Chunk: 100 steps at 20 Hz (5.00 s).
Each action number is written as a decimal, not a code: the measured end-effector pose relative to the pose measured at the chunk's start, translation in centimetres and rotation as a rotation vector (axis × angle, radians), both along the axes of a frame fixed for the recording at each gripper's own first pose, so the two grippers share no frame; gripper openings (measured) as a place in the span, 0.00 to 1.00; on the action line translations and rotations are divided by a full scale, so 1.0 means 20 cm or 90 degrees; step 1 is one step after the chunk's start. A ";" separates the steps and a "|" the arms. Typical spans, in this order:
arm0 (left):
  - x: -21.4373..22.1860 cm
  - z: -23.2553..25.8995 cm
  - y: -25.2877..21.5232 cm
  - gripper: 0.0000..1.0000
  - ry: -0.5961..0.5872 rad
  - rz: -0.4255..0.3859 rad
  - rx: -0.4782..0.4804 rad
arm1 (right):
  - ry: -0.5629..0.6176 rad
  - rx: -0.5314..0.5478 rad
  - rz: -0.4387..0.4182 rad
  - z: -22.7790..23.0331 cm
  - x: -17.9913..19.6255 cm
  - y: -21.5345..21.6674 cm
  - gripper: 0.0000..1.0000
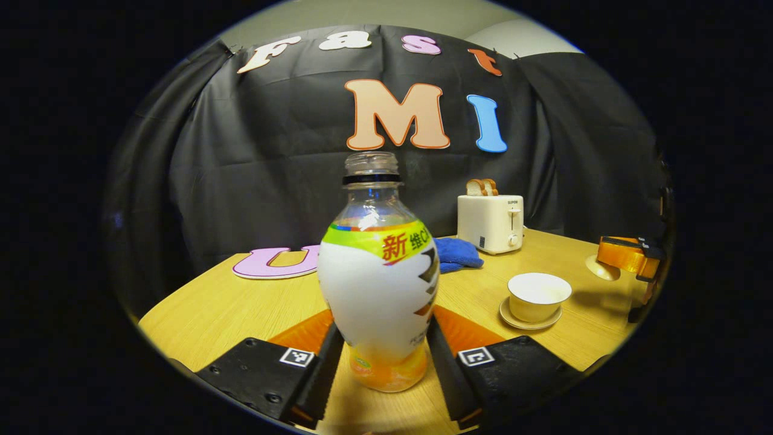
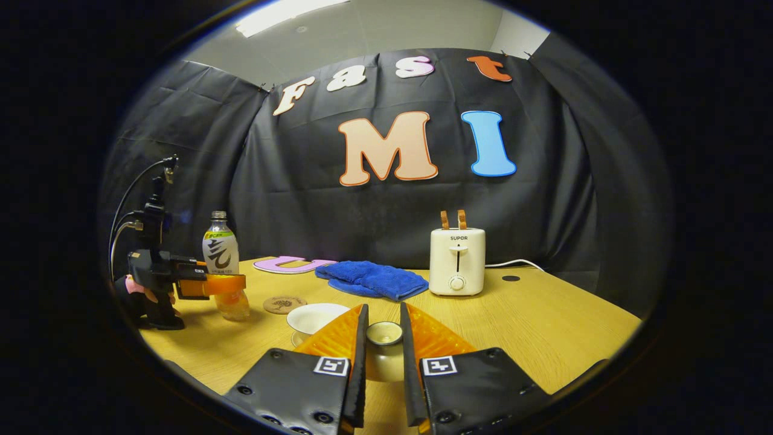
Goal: Open the teacup lid with one hand, grasp the water bottle and pour water into the teacup with the other hand; after pouring, place the water bottle on the coaster and then close the teacup lid.
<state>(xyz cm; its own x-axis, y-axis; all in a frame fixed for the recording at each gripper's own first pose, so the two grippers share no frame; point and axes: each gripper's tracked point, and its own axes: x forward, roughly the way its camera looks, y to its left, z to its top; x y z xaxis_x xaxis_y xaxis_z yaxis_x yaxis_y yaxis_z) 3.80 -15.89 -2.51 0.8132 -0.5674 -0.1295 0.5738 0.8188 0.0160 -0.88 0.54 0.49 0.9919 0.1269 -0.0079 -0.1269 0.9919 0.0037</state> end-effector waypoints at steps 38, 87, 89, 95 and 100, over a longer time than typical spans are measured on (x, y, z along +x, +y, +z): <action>0.12 0.15 -0.26 0.54 -0.464 -0.055 0.931 | -0.003 -0.003 -0.084 0.01 0.06 -0.32 0.30; 0.10 0.08 -0.27 0.54 -0.367 -0.130 0.786 | -0.004 -0.003 -0.085 0.01 0.06 -0.33 0.30; 0.08 0.11 -0.27 0.54 -0.335 -0.125 0.701 | -0.004 -0.003 -0.085 0.01 0.06 -0.33 0.30; 0.05 0.22 -0.33 0.53 -0.178 -0.108 0.346 | -0.003 -0.003 -0.085 0.01 0.06 -0.33 0.30; 0.03 0.37 -0.32 0.53 -0.153 -0.053 0.100 | -0.003 -0.003 -0.085 0.01 0.06 -0.33 0.30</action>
